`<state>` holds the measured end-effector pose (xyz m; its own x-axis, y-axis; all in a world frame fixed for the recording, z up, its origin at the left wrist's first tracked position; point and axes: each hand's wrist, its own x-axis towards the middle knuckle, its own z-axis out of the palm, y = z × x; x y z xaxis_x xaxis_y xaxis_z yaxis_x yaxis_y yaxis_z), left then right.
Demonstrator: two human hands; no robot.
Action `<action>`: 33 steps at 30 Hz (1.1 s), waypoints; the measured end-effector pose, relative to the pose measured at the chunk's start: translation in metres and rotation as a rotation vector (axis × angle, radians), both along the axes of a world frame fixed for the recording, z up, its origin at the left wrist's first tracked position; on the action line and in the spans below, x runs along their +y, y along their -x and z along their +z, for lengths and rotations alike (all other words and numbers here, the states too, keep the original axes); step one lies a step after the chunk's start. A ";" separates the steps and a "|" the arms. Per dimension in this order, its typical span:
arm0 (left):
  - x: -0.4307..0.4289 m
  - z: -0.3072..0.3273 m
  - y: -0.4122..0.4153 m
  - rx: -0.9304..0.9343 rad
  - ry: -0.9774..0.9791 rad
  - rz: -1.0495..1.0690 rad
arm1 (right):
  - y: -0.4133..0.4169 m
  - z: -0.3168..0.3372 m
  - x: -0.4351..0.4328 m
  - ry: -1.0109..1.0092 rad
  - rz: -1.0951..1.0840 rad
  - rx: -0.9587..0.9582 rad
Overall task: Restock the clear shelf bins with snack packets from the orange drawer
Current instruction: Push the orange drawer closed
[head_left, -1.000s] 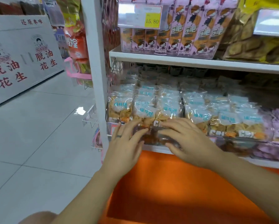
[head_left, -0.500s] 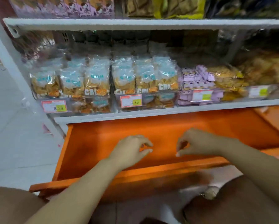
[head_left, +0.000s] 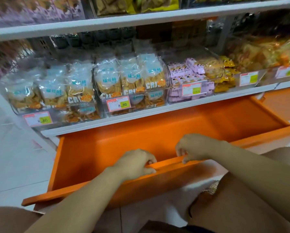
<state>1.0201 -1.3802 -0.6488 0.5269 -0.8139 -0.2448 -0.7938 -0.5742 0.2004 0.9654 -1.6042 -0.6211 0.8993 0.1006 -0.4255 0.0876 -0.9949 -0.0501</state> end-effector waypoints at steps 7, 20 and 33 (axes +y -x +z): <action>-0.005 0.004 -0.028 -0.077 0.107 0.155 | -0.030 -0.004 -0.003 0.051 -0.037 -0.209; 0.024 -0.033 -0.045 -0.182 0.243 0.694 | -0.059 -0.053 0.004 -0.959 -1.103 -0.674; 0.018 -0.046 -0.090 0.070 0.002 0.796 | -0.108 -0.067 -0.005 -1.172 -1.046 -0.225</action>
